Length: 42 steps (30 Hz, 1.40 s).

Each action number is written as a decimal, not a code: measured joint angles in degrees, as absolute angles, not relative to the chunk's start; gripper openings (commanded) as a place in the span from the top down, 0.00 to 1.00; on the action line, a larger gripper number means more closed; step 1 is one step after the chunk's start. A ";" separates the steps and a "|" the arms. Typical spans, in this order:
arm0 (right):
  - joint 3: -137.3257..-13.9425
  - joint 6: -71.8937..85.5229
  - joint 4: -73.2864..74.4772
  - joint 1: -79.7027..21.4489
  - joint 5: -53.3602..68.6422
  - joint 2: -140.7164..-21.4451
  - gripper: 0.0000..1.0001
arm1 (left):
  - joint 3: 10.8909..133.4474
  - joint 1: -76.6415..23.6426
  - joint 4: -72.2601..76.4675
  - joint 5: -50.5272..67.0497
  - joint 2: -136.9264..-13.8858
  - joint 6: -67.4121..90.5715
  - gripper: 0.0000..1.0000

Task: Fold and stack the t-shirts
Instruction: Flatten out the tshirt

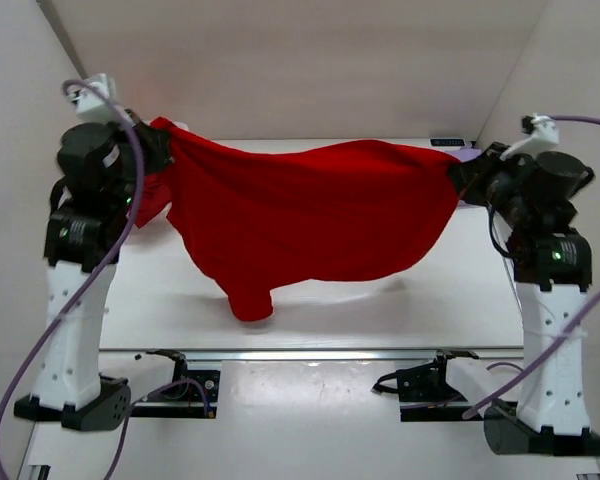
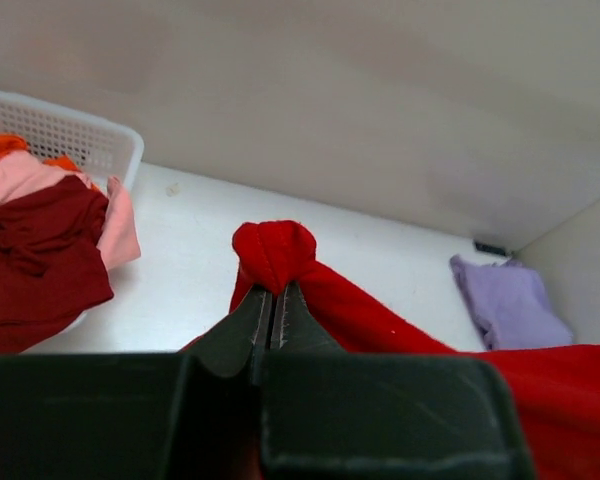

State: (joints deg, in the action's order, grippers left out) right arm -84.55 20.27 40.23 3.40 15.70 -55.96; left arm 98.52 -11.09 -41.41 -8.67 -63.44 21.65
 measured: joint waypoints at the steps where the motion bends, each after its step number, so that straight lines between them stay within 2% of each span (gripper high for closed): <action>1: -84.55 19.90 39.83 2.07 15.33 -57.14 1.00 | 98.43 -11.09 -41.12 -8.03 -64.93 21.47 1.00; 8: -87.92 16.86 38.54 -5.87 11.94 -77.21 1.00 | 101.23 -12.19 -41.67 -5.96 -87.88 18.24 1.00; 13: -101.73 13.96 44.60 -8.23 6.85 -91.22 1.00 | 110.67 -11.42 -45.98 -4.56 -100.55 17.50 1.00; 16: -113.27 11.86 45.19 -9.04 3.46 -93.23 1.00 | 118.17 -10.90 -46.81 -3.75 -100.05 17.39 1.00; 19: -118.13 10.96 43.53 -7.81 3.62 -89.93 1.00 | 121.78 -10.70 -43.68 -3.11 -94.54 17.41 1.00; 21: -117.10 10.70 42.13 -5.34 4.16 -86.35 1.00 | 118.85 -10.61 -40.66 -2.50 -87.85 17.50 1.00; 24: -107.57 10.74 39.18 -2.22 4.75 -80.68 1.00 | 105.16 -11.05 -34.48 -2.11 -75.20 17.78 1.00; 27: -94.06 11.53 37.41 -2.44 6.07 -76.86 1.00 | 87.94 -11.81 -29.04 -2.00 -65.89 18.33 0.90; 28: -89.84 12.08 37.36 -2.79 6.68 -76.07 1.00 | 81.54 -11.94 -27.44 -1.72 -64.25 18.79 0.82; 29: -84.95 12.67 36.91 -3.20 7.42 -76.25 0.98 | 75.24 -11.97 -26.33 -1.04 -63.51 19.31 0.64; 32: -72.42 15.09 38.35 -4.91 8.71 -78.00 0.77 | 59.72 -11.07 -26.24 2.55 -66.19 21.08 0.33; 36: -61.47 18.55 44.18 -6.74 9.28 -77.87 0.54 | 47.72 -9.74 -31.16 5.10 -69.76 23.09 0.29; 42: -56.38 20.75 45.58 -1.37 9.54 -71.55 0.52 | 48.45 -10.04 -30.13 5.15 -68.66 24.21 0.28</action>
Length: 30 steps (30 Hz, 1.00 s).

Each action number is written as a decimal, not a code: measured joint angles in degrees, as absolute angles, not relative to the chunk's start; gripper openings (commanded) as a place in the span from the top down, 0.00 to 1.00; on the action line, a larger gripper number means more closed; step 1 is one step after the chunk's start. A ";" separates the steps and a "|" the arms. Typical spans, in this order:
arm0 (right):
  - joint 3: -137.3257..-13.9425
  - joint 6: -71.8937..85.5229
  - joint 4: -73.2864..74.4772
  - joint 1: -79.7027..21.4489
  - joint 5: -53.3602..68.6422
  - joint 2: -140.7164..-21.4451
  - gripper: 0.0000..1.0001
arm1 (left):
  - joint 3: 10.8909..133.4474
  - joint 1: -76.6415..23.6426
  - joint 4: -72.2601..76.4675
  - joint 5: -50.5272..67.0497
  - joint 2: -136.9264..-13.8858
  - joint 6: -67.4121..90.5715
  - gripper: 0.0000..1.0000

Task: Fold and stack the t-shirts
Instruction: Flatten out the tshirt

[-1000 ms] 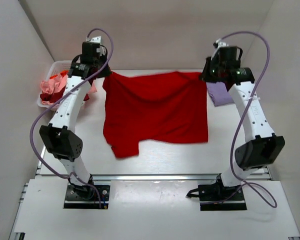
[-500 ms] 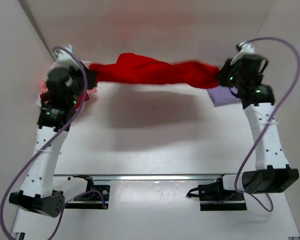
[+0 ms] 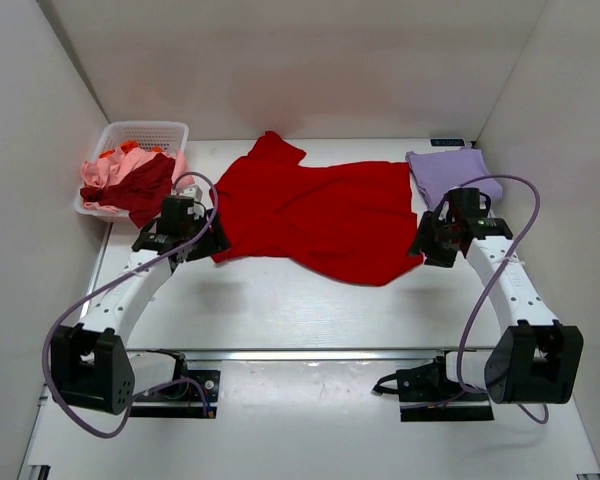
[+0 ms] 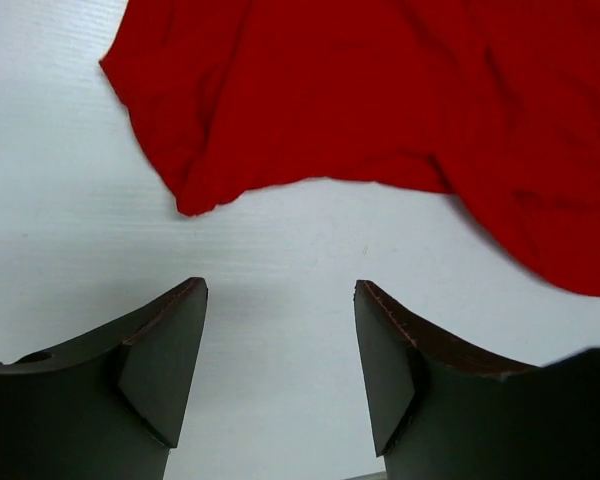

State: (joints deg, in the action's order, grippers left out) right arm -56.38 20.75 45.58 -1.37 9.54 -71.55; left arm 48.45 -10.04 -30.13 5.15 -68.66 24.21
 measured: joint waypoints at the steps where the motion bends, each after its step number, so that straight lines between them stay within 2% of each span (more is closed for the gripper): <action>1: -56.29 20.91 45.41 -0.34 9.47 -71.00 0.52 | 48.97 -10.26 -29.80 4.89 -69.30 24.36 0.28; 6: -54.92 21.23 43.62 -0.08 9.56 -71.50 0.52 | 52.66 -10.13 -29.19 2.28 -76.86 25.74 0.31; 8: -54.11 21.45 43.13 -0.58 9.54 -72.07 0.52 | 54.92 -9.87 -29.21 1.19 -80.90 26.68 0.39; 11: -53.52 21.58 42.63 -1.10 9.76 -72.86 0.51 | 58.94 -9.76 -28.51 -0.14 -86.52 28.10 0.44; 19: -53.52 22.28 40.29 -1.21 10.66 -74.83 0.52 | 71.66 -11.53 -25.89 -2.68 -99.77 29.82 0.42; 30: -53.10 22.33 37.43 -0.97 11.75 -76.16 0.52 | 77.14 -14.46 -21.74 -6.55 -110.48 26.89 0.42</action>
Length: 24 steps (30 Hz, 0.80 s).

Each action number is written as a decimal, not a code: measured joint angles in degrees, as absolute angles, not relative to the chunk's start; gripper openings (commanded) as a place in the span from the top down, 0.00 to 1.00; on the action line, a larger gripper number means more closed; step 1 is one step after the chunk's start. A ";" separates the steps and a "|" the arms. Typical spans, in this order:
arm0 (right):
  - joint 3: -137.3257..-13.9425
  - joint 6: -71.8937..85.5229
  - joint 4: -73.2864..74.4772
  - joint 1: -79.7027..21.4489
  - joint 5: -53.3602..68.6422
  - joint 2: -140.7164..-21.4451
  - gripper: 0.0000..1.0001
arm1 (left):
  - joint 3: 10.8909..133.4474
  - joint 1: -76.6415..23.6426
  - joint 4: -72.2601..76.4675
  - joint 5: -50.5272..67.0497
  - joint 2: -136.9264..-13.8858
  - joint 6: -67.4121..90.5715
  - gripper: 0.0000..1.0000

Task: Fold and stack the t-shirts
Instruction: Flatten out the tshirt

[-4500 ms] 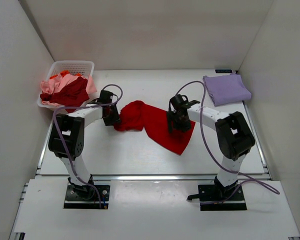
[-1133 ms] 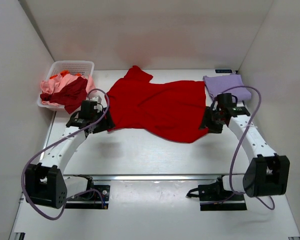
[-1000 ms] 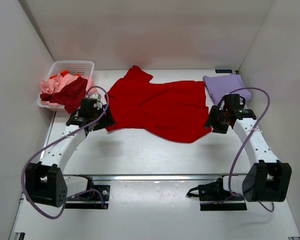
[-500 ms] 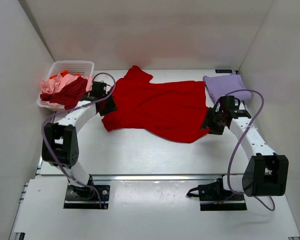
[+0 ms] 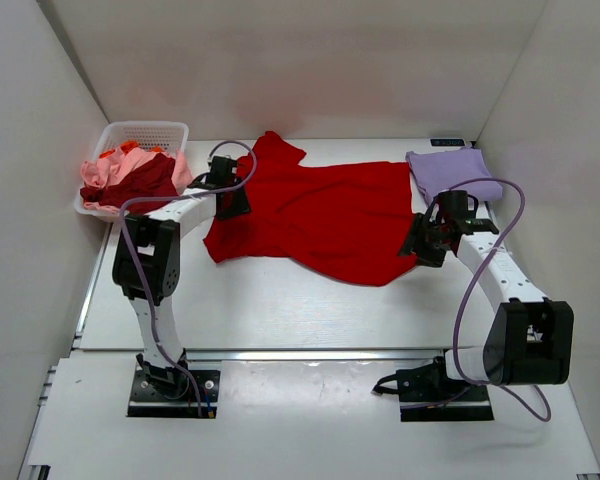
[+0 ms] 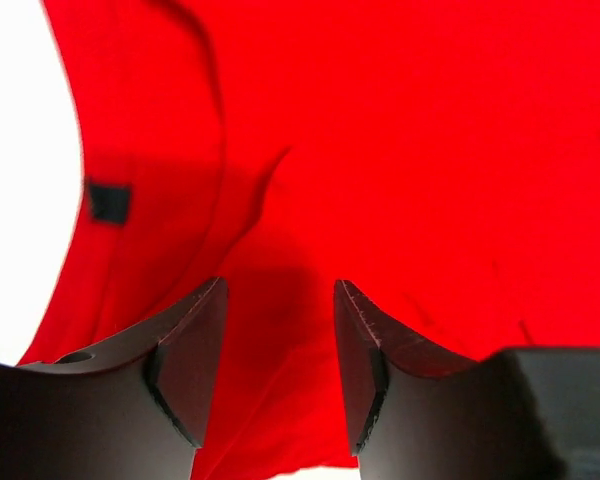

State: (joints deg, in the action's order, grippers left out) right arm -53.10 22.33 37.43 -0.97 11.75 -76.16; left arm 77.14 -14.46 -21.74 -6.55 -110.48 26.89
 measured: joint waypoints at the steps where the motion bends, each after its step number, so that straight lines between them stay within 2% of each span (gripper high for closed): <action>1: -53.01 22.33 37.23 -0.95 11.84 -76.16 0.53 | 77.69 -14.59 -21.45 -6.72 -111.18 26.76 0.42; 7: -52.90 22.35 36.40 -0.93 12.16 -77.60 0.53 | 78.87 -14.74 -20.45 -7.90 -114.32 25.74 0.42; 9: -52.75 22.44 36.14 -0.93 12.23 -77.95 0.52 | 78.87 -14.72 -20.47 -8.43 -115.24 25.50 0.45; 17: -52.73 22.61 35.53 -0.95 12.64 -79.07 0.53 | 80.01 -14.48 -20.56 -9.63 -116.92 24.34 0.76; 18: -52.73 22.65 35.46 -0.95 12.67 -79.13 0.53 | 80.03 -14.50 -20.51 -9.69 -116.92 24.34 0.84; 21: -52.71 22.74 35.44 -0.95 12.64 -79.44 0.52 | 80.03 -14.66 -20.53 -9.72 -116.92 24.23 0.97; 22: -52.73 22.74 35.42 -0.95 12.60 -79.55 0.53 | 80.05 -14.76 -20.56 -9.69 -116.90 24.21 1.00; 24: -52.71 22.74 35.42 -0.95 12.38 -79.79 0.52 | 80.12 -14.85 -20.69 -9.69 -116.84 24.03 1.00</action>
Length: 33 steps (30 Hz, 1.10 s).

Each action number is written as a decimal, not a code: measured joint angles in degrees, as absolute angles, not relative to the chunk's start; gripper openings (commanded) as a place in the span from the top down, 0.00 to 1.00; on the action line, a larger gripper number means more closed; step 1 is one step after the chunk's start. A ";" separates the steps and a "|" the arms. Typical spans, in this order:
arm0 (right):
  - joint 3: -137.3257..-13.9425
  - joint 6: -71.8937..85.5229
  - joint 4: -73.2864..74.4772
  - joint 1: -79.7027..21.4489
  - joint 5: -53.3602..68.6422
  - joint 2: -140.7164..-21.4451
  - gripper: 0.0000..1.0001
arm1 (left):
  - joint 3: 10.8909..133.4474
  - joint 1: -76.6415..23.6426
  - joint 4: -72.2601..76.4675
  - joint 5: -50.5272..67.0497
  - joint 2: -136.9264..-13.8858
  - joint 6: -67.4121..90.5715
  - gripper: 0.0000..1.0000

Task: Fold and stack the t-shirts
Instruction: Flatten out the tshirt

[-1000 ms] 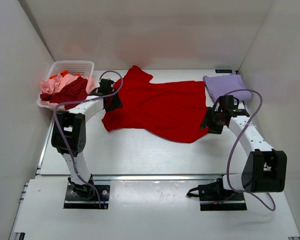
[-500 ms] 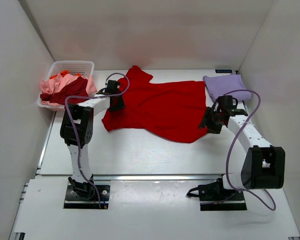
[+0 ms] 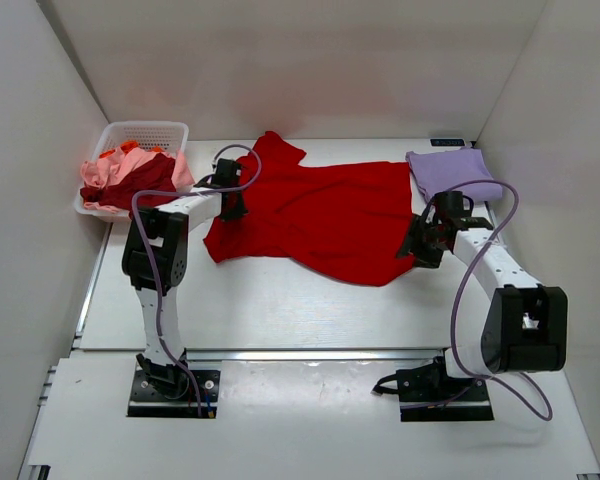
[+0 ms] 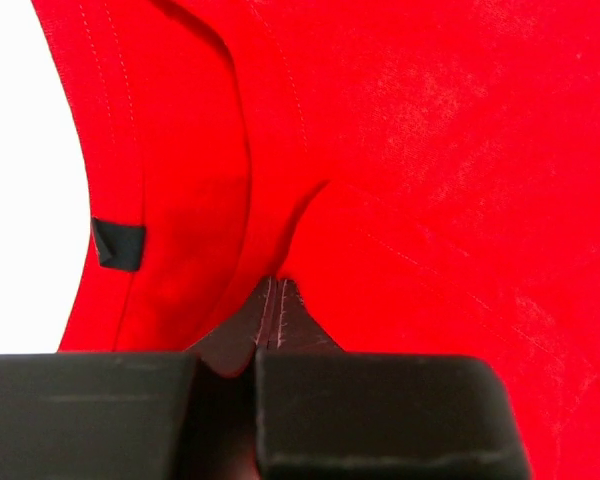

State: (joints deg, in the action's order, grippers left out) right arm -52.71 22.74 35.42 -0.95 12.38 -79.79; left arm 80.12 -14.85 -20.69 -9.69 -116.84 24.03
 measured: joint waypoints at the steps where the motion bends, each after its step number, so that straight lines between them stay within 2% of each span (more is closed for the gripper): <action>1: -52.71 22.74 35.48 -0.93 12.05 -80.01 0.52 | 80.16 -14.85 -20.86 -9.67 -116.75 24.03 1.00; 9: -53.84 23.77 36.23 -0.58 7.99 -84.95 0.51 | 78.89 -14.74 -21.15 -5.67 -111.20 24.47 1.00; 22: -60.66 24.69 36.91 2.79 2.00 -95.50 0.50 | 69.73 -13.93 -21.43 -1.21 -90.67 25.15 1.00; 24: -60.97 24.67 36.86 2.61 1.74 -97.89 0.55 | 69.30 -13.54 -21.39 -0.99 -89.21 25.32 1.00; 25: -61.19 24.62 36.97 2.42 1.76 -99.09 0.68 | 69.10 -13.45 -21.39 -0.95 -88.60 25.34 1.00; 26: -61.95 24.32 37.63 2.17 1.65 -100.27 0.96 | 68.95 -13.28 -21.43 -0.84 -88.16 25.36 1.00; 27: -62.46 23.73 37.58 1.96 1.69 -100.66 1.00 | 68.86 -13.17 -21.39 -0.71 -87.88 25.41 1.00; 33: -66.08 23.55 38.59 -0.89 -0.05 -101.60 0.99 | 67.83 -12.43 -21.89 0.47 -87.55 25.52 1.00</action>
State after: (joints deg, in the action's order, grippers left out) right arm -66.08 23.55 38.59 -0.89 -0.05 -101.60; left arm 67.83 -12.43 -21.89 0.47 -87.55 25.52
